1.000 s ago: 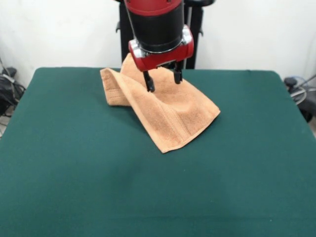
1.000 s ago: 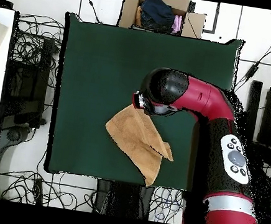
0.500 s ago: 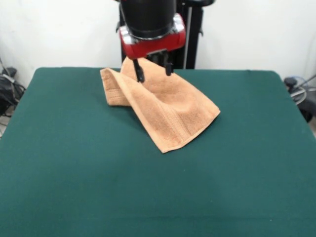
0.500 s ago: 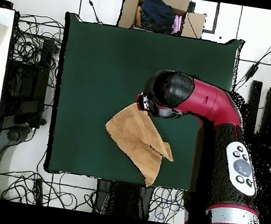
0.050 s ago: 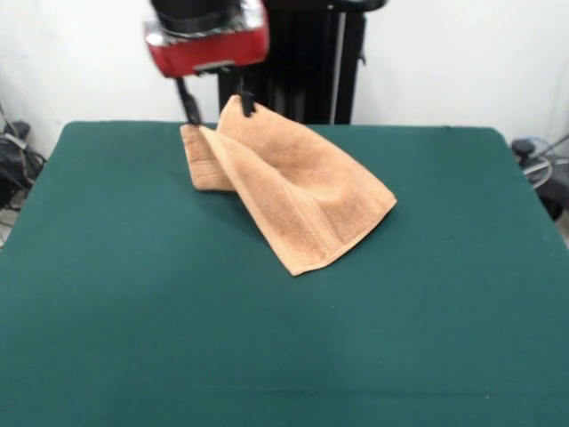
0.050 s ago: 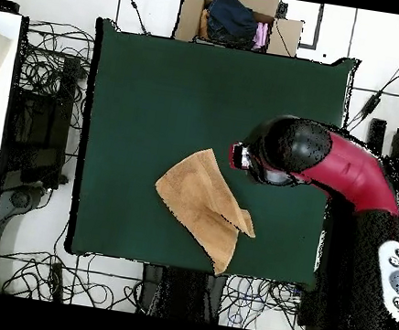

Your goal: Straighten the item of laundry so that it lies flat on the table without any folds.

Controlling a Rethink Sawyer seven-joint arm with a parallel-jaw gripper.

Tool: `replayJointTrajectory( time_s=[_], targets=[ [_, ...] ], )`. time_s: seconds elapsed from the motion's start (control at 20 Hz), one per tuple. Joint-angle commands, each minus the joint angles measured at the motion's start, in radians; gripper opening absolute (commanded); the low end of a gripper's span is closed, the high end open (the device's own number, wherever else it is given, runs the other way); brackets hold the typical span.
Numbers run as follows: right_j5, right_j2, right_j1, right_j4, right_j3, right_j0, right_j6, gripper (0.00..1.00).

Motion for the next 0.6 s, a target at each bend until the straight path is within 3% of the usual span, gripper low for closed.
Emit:
replayJointTrajectory(
  time_s=[0.05, 0.25, 0.6],
  targets=[
    [0.089, 0.073, -0.081, 0.049, 0.197, -0.063, -0.08, 1.0],
    [0.128, 0.078, -0.127, 0.062, 0.234, -0.071, -0.066, 1.0],
    [0.039, 0.083, -0.207, 0.132, 0.394, -0.106, -0.064, 1.0]
  ],
)
